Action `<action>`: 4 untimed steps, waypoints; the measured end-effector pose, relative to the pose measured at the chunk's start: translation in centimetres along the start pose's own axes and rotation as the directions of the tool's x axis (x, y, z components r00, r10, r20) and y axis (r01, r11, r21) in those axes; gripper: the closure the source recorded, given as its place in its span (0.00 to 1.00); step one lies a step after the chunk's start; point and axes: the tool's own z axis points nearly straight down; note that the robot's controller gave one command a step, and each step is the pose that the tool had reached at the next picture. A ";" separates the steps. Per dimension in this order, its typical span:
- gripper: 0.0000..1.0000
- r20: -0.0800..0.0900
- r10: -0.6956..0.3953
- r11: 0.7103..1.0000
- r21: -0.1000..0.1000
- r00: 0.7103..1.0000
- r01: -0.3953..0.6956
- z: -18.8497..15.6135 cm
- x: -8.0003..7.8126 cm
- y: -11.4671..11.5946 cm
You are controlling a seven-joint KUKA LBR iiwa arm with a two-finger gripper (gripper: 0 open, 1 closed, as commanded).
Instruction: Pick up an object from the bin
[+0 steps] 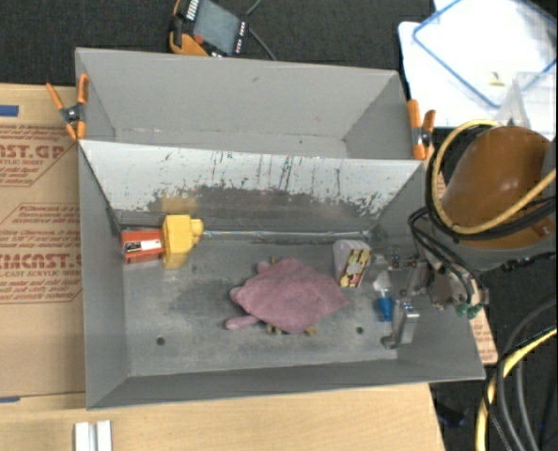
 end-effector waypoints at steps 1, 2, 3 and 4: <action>0.00 0.008 -0.002 1.000 0.001 1.000 0.002 -0.4 -0.2 0.1; 0.00 0.010 -0.260 0.966 0.004 0.966 0.260 11.1 -5.2 9.4; 0.00 0.019 -0.050 0.999 0.004 0.999 0.050 3.7 -2.8 9.7; 0.00 -0.001 -0.280 0.960 -0.002 0.960 0.280 11.8 -4.4 10.1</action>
Offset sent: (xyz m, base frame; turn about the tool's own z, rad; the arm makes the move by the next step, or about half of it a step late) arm 0.0542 0.1008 -0.1209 -0.2833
